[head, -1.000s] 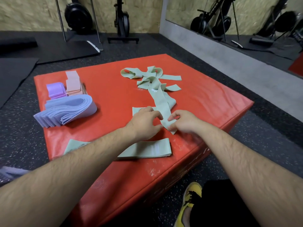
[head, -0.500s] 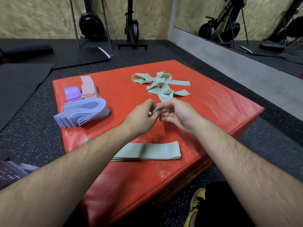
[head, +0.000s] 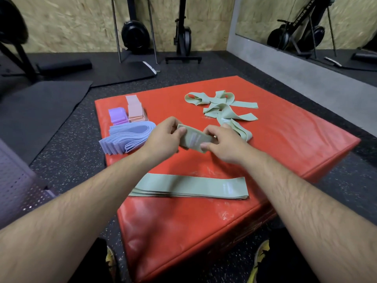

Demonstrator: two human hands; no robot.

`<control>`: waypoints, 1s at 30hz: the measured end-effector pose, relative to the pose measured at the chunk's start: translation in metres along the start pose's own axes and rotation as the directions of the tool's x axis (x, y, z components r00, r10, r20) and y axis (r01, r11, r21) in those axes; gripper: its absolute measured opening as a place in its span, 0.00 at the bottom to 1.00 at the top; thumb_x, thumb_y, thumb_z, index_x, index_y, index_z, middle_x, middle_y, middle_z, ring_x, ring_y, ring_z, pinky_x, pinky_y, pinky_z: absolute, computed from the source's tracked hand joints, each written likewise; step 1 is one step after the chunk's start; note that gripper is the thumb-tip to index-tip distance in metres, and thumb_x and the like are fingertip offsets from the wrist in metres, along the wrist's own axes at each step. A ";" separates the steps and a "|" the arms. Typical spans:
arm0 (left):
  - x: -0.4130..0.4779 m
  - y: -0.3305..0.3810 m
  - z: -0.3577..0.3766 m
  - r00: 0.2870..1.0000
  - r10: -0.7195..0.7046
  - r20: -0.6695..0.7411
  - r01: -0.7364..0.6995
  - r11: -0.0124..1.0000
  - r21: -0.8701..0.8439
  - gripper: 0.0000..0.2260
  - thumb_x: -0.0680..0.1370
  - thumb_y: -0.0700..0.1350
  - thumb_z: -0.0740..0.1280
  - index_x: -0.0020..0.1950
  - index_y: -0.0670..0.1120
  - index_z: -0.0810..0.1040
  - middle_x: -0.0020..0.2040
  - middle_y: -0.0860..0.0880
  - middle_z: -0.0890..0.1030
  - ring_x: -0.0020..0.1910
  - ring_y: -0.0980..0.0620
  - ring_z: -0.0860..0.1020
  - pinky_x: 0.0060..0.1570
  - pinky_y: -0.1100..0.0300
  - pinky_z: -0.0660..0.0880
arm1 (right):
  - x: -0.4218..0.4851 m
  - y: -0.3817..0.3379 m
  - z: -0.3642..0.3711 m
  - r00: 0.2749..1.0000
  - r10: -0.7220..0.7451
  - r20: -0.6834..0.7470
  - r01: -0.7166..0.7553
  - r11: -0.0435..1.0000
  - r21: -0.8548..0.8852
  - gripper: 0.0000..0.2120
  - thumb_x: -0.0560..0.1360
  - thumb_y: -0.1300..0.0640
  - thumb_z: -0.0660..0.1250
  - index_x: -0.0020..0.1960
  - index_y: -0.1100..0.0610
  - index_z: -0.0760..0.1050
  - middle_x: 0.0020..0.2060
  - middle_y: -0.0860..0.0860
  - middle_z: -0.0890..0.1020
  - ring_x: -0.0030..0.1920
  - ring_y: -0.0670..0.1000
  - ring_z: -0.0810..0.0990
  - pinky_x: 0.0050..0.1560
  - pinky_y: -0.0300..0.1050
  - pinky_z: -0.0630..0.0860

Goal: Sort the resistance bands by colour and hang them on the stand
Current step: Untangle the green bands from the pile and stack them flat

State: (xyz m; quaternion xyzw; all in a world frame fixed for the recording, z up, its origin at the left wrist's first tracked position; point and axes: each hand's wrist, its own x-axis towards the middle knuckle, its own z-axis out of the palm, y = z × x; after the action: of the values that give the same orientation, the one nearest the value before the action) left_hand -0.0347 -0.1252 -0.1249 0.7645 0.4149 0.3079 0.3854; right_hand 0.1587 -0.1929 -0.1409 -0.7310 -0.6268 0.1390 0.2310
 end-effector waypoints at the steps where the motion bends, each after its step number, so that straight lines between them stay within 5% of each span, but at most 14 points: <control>1: 0.000 -0.001 -0.006 1.000 -0.005 -0.019 0.004 1.000 -0.007 0.07 0.82 0.46 0.63 0.45 0.46 0.72 0.43 0.41 0.83 0.37 0.42 0.83 0.35 0.48 0.81 | 0.000 0.003 0.001 1.000 0.023 0.016 -0.023 0.999 -0.043 0.08 0.74 0.46 0.72 0.47 0.40 0.72 0.46 0.46 0.68 0.51 0.52 0.73 0.58 0.49 0.71; 5: -0.003 -0.003 -0.027 0.995 -0.023 -0.095 0.021 1.000 -0.020 0.06 0.82 0.43 0.63 0.46 0.44 0.73 0.40 0.45 0.82 0.26 0.57 0.78 0.27 0.63 0.75 | -0.003 0.015 0.000 0.998 0.057 0.009 -0.056 0.991 -0.122 0.08 0.75 0.43 0.71 0.46 0.38 0.71 0.46 0.47 0.68 0.56 0.55 0.70 0.62 0.52 0.69; 10: -0.008 -0.013 -0.048 0.987 -0.091 -0.129 0.083 0.995 -0.062 0.08 0.82 0.45 0.64 0.43 0.47 0.72 0.44 0.40 0.84 0.36 0.41 0.83 0.35 0.51 0.78 | -0.007 0.036 -0.008 0.997 0.077 0.021 -0.070 0.969 -0.235 0.08 0.73 0.38 0.69 0.43 0.37 0.71 0.46 0.47 0.71 0.59 0.54 0.67 0.62 0.52 0.63; 15: -0.016 -0.016 -0.060 0.972 -0.152 -0.179 0.127 0.981 -0.145 0.06 0.83 0.41 0.62 0.46 0.44 0.71 0.42 0.40 0.83 0.26 0.53 0.81 0.22 0.66 0.71 | -0.023 0.046 -0.023 0.994 0.107 -0.007 -0.105 0.961 -0.254 0.06 0.76 0.45 0.71 0.46 0.43 0.74 0.44 0.46 0.71 0.54 0.48 0.62 0.58 0.46 0.58; 20: -0.028 -0.021 -0.069 0.964 -0.191 -0.186 0.158 0.971 -0.180 0.05 0.84 0.42 0.61 0.52 0.41 0.73 0.39 0.40 0.83 0.24 0.54 0.81 0.20 0.67 0.70 | -0.042 0.057 -0.037 0.989 0.149 0.005 -0.149 0.989 0.023 0.09 0.75 0.54 0.73 0.41 0.46 0.75 0.41 0.47 0.80 0.45 0.50 0.77 0.46 0.45 0.70; 24: -0.037 -0.034 -0.075 0.965 -0.202 -0.165 0.175 0.970 -0.167 0.09 0.83 0.44 0.64 0.47 0.39 0.76 0.40 0.40 0.84 0.36 0.42 0.85 0.35 0.53 0.82 | -0.058 0.055 -0.049 0.988 0.152 0.021 -0.153 0.966 0.209 0.03 0.76 0.58 0.73 0.47 0.52 0.80 0.38 0.49 0.83 0.37 0.43 0.79 0.45 0.45 0.75; 27: -0.046 -0.045 -0.078 0.968 -0.187 -0.168 0.196 0.980 0.038 0.14 0.80 0.47 0.67 0.46 0.36 0.78 0.38 0.45 0.80 0.31 0.44 0.81 0.43 0.46 0.81 | -0.071 0.052 -0.053 0.982 0.161 0.096 -0.181 0.950 0.255 0.02 0.77 0.61 0.71 0.46 0.55 0.80 0.33 0.47 0.82 0.30 0.38 0.79 0.35 0.36 0.74; 30: -0.056 -0.051 -0.076 0.978 -0.156 -0.142 0.176 0.974 0.141 0.10 0.78 0.46 0.70 0.42 0.41 0.80 0.38 0.46 0.79 0.32 0.47 0.76 0.39 0.50 0.80 | -0.081 0.048 -0.051 0.971 0.176 0.159 -0.211 0.950 0.232 0.02 0.77 0.61 0.71 0.48 0.59 0.82 0.37 0.51 0.84 0.33 0.42 0.81 0.34 0.37 0.74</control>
State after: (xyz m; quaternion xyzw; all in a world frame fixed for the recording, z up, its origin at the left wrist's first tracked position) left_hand -0.1413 -0.1299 -0.1370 0.7327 0.5240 0.2910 0.3224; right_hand 0.2110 -0.2861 -0.1289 -0.7433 -0.5441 0.2877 0.2620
